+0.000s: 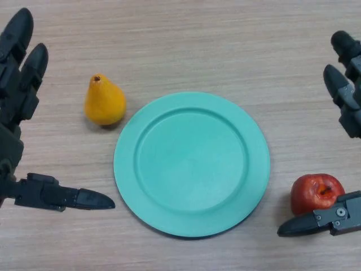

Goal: Pick up the red apple and place it on the plate

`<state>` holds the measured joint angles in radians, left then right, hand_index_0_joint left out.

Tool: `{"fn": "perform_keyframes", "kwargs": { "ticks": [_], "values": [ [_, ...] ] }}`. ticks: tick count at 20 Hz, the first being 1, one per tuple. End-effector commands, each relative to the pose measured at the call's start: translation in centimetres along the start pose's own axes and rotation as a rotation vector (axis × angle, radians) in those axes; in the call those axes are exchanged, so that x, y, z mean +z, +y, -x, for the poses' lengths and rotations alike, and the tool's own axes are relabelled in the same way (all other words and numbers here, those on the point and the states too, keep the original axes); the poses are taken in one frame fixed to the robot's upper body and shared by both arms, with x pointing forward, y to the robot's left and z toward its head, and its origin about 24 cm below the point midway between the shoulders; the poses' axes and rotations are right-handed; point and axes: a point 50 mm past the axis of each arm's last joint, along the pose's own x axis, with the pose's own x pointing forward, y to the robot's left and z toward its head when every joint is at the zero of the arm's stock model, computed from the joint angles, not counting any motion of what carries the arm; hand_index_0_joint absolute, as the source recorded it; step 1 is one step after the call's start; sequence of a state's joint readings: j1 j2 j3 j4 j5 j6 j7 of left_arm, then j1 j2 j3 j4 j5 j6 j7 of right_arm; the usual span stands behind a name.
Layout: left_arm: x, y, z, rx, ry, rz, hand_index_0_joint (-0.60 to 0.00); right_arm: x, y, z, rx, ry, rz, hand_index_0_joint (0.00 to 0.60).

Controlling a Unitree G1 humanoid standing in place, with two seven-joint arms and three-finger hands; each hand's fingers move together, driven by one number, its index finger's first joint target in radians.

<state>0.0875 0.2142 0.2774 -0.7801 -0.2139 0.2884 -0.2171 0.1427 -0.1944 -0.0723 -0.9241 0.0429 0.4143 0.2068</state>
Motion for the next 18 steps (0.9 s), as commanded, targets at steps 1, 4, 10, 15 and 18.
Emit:
{"fn": "perform_keyframes", "kwargs": {
  "ticks": [1, 4, 10, 15, 18],
  "values": [
    [2.7, 0.7, 0.3, 0.019, -0.178, -0.087, 0.000, 2.8, -0.2, 0.3, -0.017, -0.190, 0.035, 0.000],
    [2.7, 0.7, 0.2, 0.035, -0.174, -0.097, 0.000, 3.0, -0.2, 0.2, -0.013, -0.202, 0.028, 0.000],
    [1.7, 0.7, 0.1, 0.009, -0.162, -0.020, 0.000, 0.4, -0.7, 0.2, -0.048, -0.199, 0.046, 0.000],
    [-1.0, 1.0, -0.1, 0.033, -0.131, -0.087, 0.000, -4.3, -1.5, 0.4, -0.103, -0.105, 0.116, 0.000],
    [-1.7, 0.4, -0.2, 0.017, -0.098, -0.108, 0.000, -7.2, -3.2, 0.1, -0.139, -0.123, 0.237, 0.000]
  ]
}}
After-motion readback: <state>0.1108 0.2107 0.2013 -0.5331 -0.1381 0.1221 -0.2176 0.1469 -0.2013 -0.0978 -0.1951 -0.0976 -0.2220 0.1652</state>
